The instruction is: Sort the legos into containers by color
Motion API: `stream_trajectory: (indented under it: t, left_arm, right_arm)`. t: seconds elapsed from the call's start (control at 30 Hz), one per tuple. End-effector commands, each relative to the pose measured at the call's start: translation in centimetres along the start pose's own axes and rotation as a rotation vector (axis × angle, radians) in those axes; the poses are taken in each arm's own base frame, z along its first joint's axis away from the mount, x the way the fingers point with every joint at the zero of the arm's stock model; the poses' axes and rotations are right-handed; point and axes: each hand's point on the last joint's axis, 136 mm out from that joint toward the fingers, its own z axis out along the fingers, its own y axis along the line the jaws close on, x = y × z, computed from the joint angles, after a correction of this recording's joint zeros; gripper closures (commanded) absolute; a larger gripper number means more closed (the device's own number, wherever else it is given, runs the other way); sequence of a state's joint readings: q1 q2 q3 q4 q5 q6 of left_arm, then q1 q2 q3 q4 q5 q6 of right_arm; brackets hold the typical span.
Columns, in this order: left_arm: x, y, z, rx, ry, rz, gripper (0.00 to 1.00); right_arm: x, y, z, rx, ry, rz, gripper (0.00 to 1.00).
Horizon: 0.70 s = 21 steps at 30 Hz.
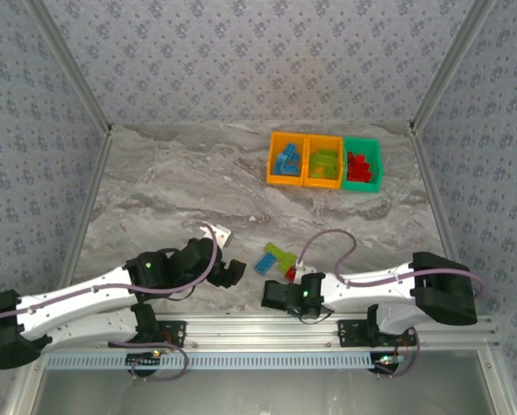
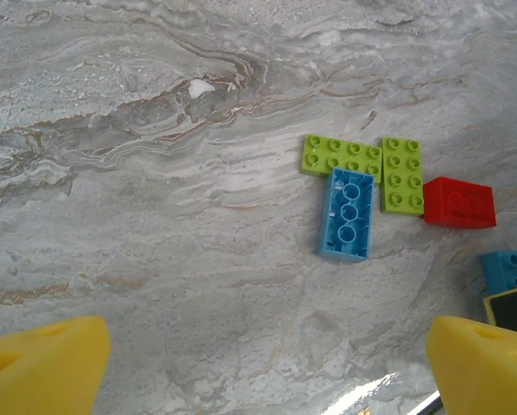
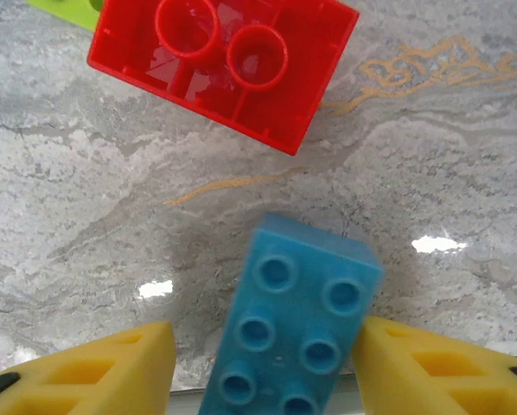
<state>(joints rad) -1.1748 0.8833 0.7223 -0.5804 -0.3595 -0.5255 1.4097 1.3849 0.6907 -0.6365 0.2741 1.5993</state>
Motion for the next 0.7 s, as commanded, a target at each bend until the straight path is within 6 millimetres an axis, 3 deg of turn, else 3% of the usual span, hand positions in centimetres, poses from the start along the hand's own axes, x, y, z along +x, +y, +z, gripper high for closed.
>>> stream_trajectory:
  t: [0.0, 0.17, 0.37, 0.5, 0.67]
  left_arm:
    - [0.1, 0.0, -0.2, 0.003, -0.005, -0.008, 0.05]
    - [-0.1, -0.5, -0.6, 0.037, -0.011, -0.012, 0.05]
    - [-0.7, -1.8, -1.4, 0.124, -0.035, -0.030, 0.06]
    - [-1.3, -2.3, -2.4, 0.176, -0.063, -0.045, 0.05]
    - [-2.3, -4.9, -3.8, 0.344, -0.112, -0.061, 0.06]
  right_arm:
    - [-0.8, -0.9, 0.0, 0.032, -0.058, 0.035, 0.52]
    - [-1.5, -1.5, -0.4, 0.048, -0.088, 0.038, 0.64]
    - [-2.6, -1.9, -1.6, 0.022, -0.126, 0.052, 0.66]
    - [-4.9, -1.3, -4.9, -0.036, -0.211, 0.009, 0.66]
    - [-10.3, -1.2, -9.5, -0.063, -0.358, -0.129, 0.66]
